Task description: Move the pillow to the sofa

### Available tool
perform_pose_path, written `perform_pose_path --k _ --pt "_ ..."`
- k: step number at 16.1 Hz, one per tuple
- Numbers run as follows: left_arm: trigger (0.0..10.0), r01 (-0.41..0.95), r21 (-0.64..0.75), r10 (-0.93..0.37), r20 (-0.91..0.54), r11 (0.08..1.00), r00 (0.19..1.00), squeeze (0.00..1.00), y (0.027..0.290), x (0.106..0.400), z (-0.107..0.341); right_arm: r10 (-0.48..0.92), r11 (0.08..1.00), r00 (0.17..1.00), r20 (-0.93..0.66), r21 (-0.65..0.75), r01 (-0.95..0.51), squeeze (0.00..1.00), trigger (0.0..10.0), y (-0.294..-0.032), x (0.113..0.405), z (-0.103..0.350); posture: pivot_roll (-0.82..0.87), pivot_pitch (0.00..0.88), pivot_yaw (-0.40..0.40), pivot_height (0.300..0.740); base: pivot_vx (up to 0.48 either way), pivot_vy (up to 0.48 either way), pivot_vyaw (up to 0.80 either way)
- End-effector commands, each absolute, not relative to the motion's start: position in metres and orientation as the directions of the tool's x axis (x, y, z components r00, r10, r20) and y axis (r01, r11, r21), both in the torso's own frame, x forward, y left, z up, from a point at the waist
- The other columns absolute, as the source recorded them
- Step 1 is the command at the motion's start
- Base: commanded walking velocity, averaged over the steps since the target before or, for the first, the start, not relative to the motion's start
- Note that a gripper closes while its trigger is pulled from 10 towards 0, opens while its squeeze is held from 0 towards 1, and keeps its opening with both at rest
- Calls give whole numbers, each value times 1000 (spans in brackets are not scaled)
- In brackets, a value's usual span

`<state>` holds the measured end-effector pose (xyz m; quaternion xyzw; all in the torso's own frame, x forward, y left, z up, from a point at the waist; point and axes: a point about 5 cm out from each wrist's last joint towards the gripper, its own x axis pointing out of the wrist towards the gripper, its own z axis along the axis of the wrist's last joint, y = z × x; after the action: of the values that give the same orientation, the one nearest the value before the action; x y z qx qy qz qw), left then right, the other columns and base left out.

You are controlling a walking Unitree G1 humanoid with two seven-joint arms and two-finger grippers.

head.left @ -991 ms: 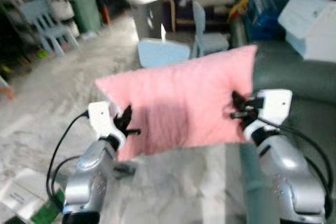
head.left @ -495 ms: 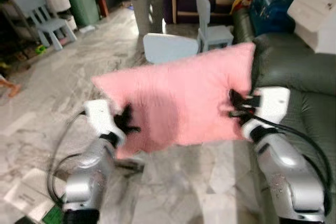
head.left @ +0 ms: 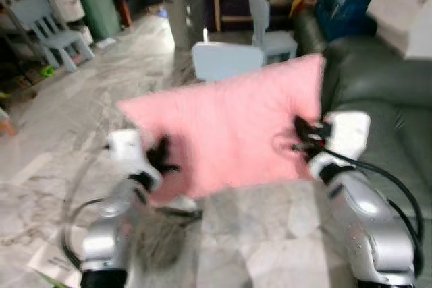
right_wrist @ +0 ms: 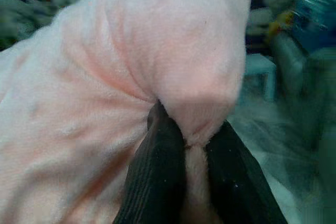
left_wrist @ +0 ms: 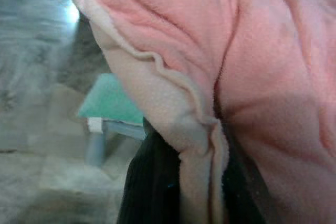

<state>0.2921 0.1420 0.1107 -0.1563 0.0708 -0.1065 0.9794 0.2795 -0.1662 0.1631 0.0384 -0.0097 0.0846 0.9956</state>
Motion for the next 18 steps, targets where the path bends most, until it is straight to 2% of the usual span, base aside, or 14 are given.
perform_pose_path --k 1,9,18 --pt "10000 173 -294 -206 -88 940 974 0 151 294 117 178 980 981 81 71 -184 0 10000 -160 280 175 -197 0 63 740 0 300 0" --pt "10000 175 -287 -204 -75 942 976 0 150 296 118 166 982 983 76 79 -172 0 10000 -162 281 176 -203 0 59 740 0 0 0" --pt "10000 143 -202 -157 -53 969 986 0 167 310 125 162 984 985 64 69 -166 0 10000 -164 282 175 -210 0 58 740 0 0 -788"
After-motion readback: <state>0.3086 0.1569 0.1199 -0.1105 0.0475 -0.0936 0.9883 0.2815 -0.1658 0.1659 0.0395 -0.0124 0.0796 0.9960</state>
